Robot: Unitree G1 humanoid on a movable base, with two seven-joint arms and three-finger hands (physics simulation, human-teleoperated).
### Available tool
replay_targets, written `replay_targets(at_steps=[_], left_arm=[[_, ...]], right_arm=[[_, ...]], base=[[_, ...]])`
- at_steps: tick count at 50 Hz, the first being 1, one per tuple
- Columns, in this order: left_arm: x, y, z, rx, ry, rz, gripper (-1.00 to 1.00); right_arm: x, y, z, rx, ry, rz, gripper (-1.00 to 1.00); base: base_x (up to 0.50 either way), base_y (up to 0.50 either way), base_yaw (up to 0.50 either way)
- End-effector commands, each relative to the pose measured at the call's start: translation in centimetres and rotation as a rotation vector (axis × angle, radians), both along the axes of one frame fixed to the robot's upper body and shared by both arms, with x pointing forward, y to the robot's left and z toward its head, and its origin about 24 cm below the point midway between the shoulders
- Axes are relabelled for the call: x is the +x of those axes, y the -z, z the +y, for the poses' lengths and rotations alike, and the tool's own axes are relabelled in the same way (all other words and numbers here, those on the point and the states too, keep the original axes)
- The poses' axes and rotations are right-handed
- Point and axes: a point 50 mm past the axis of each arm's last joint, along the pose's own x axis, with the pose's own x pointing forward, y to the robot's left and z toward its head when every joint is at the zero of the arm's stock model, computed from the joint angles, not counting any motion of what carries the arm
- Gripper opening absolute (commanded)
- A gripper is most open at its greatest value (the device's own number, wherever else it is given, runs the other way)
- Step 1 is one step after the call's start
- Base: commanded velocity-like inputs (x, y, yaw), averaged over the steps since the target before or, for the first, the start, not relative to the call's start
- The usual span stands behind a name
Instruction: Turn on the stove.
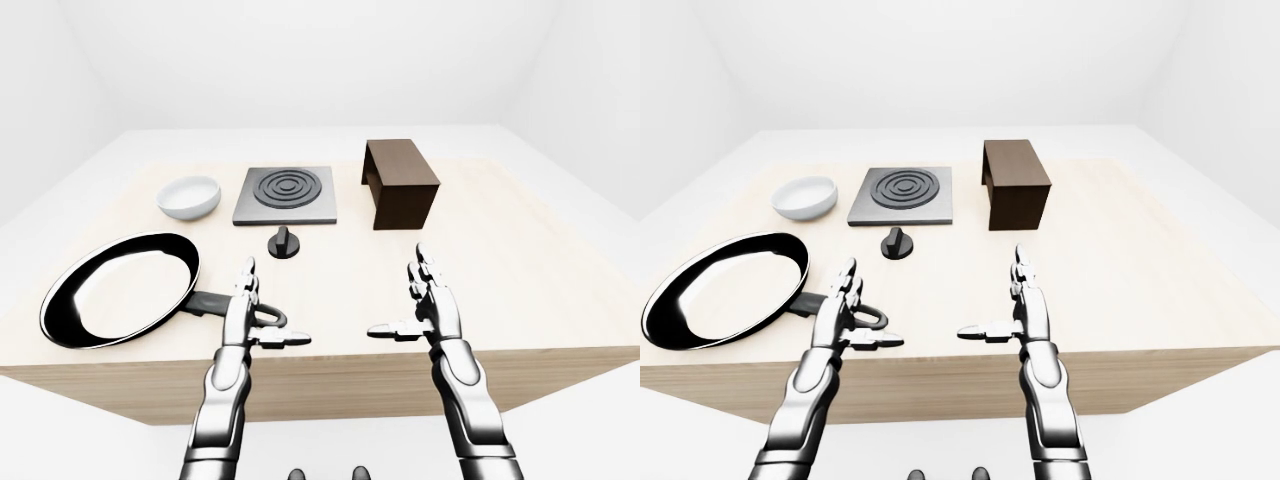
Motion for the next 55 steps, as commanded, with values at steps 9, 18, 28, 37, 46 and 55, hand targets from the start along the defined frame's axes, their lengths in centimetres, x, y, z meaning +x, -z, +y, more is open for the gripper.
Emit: replay_targets(at_steps=[9,18,28,37,46,55], left_arm=[[0.0,-0.5,0.3,-0.025,-0.012,-0.024,1.00],[0.0,-0.5,0.2,-0.024,-0.010,-0.024,1.00],[0.0,-0.4,0.2,-0.022,-0.010,-0.023,1.00],[0.1,-0.3,0.3,-0.022,-0.012,-0.022,1.00],[0.1,-0.4,0.4,-0.024,-0.016,-0.022,1.00],[0.2,-0.5,0.4,-0.024,-0.016,-0.023,1.00]], right_arm=[[-1.9,-6.1,-3.3,-0.034,0.123,-0.223,1.00],[-5.0,-11.9,-5.9,-0.088,0.239,-0.485,1.00],[-6.5,-13.7,-7.8,-0.105,0.315,-0.573,1.00],[-6.1,-13.4,-7.7,-0.110,0.305,-0.557,1.00],[-6.2,-13.5,-7.5,-0.110,0.296,-0.562,1.00],[-6.1,-13.6,-7.5,-0.110,0.293,-0.565,1.00]], base=[[0.00,0.00,0.00],[0.00,0.00,0.00],[0.00,0.00,0.00],[0.00,0.00,0.00],[0.04,0.00,0.00],[0.24,0.00,0.00]])
